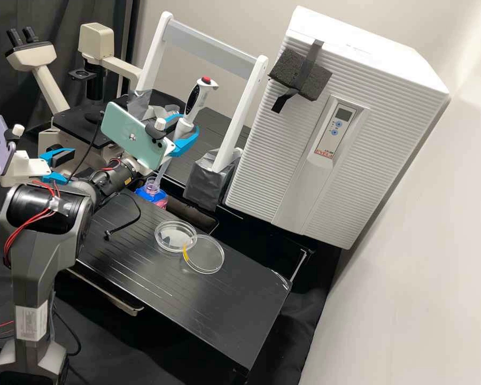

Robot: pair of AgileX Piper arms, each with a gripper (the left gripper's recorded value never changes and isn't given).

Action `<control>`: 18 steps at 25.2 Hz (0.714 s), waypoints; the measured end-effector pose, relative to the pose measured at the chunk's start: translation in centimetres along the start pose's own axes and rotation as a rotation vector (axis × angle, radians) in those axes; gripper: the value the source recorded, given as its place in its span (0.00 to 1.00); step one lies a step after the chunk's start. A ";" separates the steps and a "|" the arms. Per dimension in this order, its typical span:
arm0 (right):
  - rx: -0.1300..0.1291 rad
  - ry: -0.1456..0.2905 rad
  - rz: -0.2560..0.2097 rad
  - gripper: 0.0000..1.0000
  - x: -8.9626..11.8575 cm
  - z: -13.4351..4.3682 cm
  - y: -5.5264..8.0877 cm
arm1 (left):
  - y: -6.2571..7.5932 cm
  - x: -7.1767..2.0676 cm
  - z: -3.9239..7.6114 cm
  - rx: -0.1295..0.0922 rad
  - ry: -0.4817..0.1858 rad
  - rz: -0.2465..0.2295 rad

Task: Use the pipette

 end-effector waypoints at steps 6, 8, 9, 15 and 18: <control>-0.032 0.021 -0.029 0.00 -0.7 -0.8 -0.7 | 0.1 -0.02 0.0 -0.040 -0.001 0.002; -0.049 0.019 -0.032 0.00 -0.7 -0.8 -0.8 | 0.1 -0.02 0.0 -0.046 -0.002 0.002; -0.048 0.018 -0.031 0.00 -0.7 -0.8 -0.8 | 0.0 -0.02 0.1 -0.046 -0.008 -0.001; -0.046 -0.026 -0.033 0.00 -1.0 -0.1 -1.1 | 0.6 -0.18 0.3 -0.043 -0.031 0.011; -0.053 -0.046 -0.042 0.00 -1.1 0.5 -1.6 | 0.7 -0.23 0.3 -0.042 -0.033 0.017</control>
